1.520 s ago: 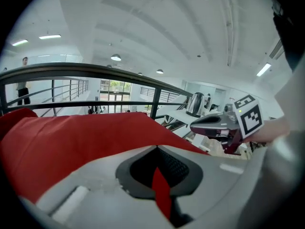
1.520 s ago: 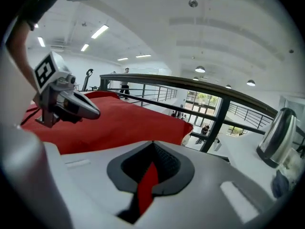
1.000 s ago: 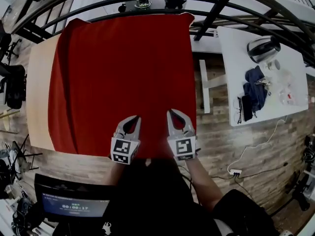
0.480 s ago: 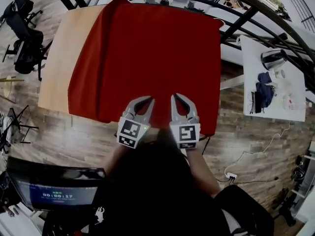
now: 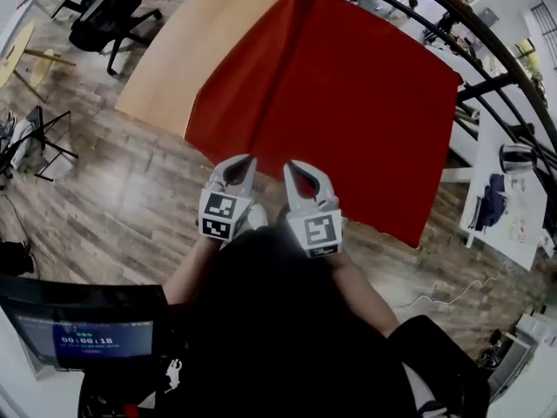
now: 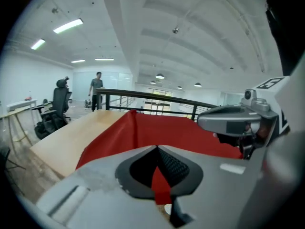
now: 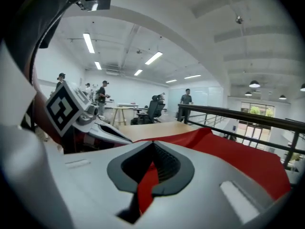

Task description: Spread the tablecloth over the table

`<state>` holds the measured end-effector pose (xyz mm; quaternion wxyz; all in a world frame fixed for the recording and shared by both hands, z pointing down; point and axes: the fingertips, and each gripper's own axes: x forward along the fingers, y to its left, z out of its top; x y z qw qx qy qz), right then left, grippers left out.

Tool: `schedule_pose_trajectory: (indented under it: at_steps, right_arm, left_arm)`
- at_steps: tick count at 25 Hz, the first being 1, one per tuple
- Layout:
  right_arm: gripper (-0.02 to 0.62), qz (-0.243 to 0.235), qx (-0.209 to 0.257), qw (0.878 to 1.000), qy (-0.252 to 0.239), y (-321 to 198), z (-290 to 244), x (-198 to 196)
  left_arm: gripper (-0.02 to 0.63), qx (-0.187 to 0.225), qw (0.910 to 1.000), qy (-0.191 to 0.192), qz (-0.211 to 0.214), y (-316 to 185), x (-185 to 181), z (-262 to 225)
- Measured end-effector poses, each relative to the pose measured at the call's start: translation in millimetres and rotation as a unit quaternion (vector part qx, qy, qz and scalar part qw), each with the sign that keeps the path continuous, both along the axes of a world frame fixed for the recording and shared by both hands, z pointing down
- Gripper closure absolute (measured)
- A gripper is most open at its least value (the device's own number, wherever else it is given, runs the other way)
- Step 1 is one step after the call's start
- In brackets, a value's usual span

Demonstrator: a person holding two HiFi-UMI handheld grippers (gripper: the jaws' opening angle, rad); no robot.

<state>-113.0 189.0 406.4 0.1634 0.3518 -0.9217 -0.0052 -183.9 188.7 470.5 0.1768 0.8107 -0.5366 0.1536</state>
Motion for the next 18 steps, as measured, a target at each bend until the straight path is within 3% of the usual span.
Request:
schedule_pose_trajectory:
  at_steps: [4,7,9,13,18]
  right_arm:
    - [0.586,-0.068,-0.042,0.997,0.014,6.3,31.9,-57.0]
    - [0.586,-0.091,-0.061,0.993,0.035,-3.8,61.4,-84.0]
    - [0.586,-0.091,-0.075,0.992,0.045,-17.9,81.6,-101.1]
    - [0.586,-0.058,-0.111,0.990,0.067,-52.4,128.5,-114.7]
    - [0.586,0.037,-0.148,0.986,0.069,-103.2,157.7,-111.1]
  left_arm:
    - [0.514,-0.035,0.9957,0.007,-0.085,1.5,-83.3,34.3]
    - [0.497,-0.067,0.9883,0.004,-0.137,-9.4,-135.9,66.1]
    - [0.451,-0.090,0.9833,-0.007,-0.158,-25.3,-169.1,87.8]
    - [0.408,-0.134,0.9752,-0.040,-0.171,-47.1,-216.1,128.8]
    - [0.383,-0.182,0.9729,-0.058,-0.130,-59.2,-247.2,156.8]
